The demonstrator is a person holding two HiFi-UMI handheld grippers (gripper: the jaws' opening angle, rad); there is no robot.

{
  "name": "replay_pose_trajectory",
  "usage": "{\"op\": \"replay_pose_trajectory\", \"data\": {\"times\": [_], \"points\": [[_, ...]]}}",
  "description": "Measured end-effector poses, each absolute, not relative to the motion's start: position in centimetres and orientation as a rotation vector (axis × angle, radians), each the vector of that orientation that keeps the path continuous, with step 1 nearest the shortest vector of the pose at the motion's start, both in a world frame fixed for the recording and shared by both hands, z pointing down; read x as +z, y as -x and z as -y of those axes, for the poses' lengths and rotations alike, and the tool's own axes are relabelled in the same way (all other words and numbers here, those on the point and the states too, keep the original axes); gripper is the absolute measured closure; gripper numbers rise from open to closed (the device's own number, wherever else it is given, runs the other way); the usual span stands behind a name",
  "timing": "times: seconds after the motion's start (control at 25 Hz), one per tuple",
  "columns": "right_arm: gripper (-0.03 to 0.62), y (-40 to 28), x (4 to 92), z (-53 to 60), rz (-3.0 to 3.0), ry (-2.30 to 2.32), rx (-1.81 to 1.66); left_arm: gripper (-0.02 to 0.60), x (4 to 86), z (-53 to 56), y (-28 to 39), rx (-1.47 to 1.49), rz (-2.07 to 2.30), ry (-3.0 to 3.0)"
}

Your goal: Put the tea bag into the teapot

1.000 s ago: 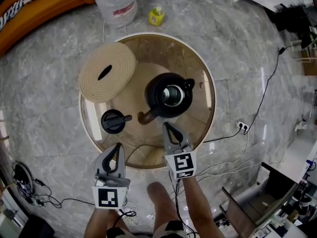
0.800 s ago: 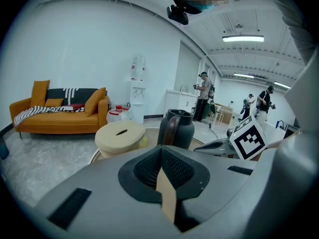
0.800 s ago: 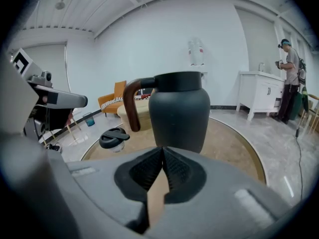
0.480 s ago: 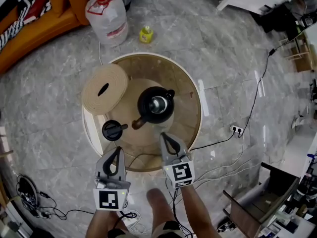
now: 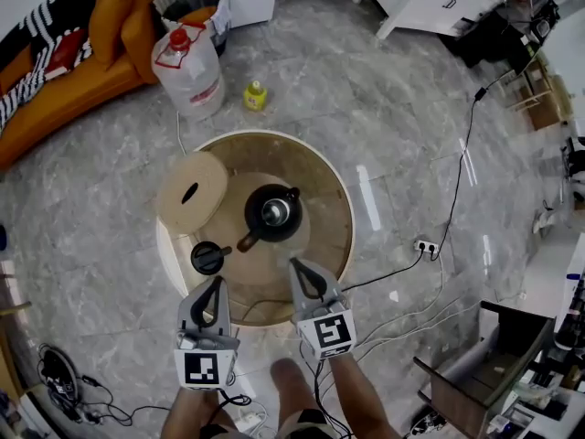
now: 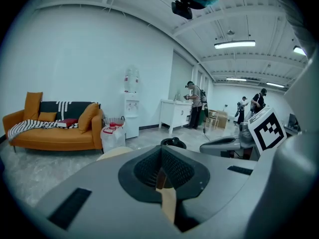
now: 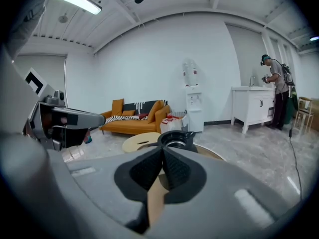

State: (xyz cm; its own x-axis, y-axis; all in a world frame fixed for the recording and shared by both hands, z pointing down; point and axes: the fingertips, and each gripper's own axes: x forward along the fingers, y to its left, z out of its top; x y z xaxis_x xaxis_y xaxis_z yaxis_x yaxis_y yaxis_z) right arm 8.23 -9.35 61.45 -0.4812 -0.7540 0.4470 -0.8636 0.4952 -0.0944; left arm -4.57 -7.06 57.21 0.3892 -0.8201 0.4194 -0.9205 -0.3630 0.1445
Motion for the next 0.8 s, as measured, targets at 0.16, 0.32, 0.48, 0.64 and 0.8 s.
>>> {"op": "replay_pose_trajectory", "data": {"times": [0.16,0.32,0.48,0.64,0.8], "points": [[0.592,-8.5,59.5,9.9,2.401,-1.386,0.413,0.566,55.2,7.8,4.5,0.393,1.507,-2.318],[0.594,-8.6,57.5,11.2,2.424,-1.418,0.374,0.566,53.7,8.6,4.8,0.392,1.516,-2.334],[0.594,-8.5,56.0,12.6,2.444,-1.426,0.345,0.566,52.6,9.5,5.3,0.395,1.534,-2.346],[0.594,-8.4,55.1,14.2,2.448,-1.417,0.332,0.567,51.9,10.6,5.5,0.385,1.556,-2.322],[0.592,-8.0,55.0,15.7,2.447,-1.396,0.342,0.566,51.8,11.7,5.7,0.394,1.566,-2.322]]}}
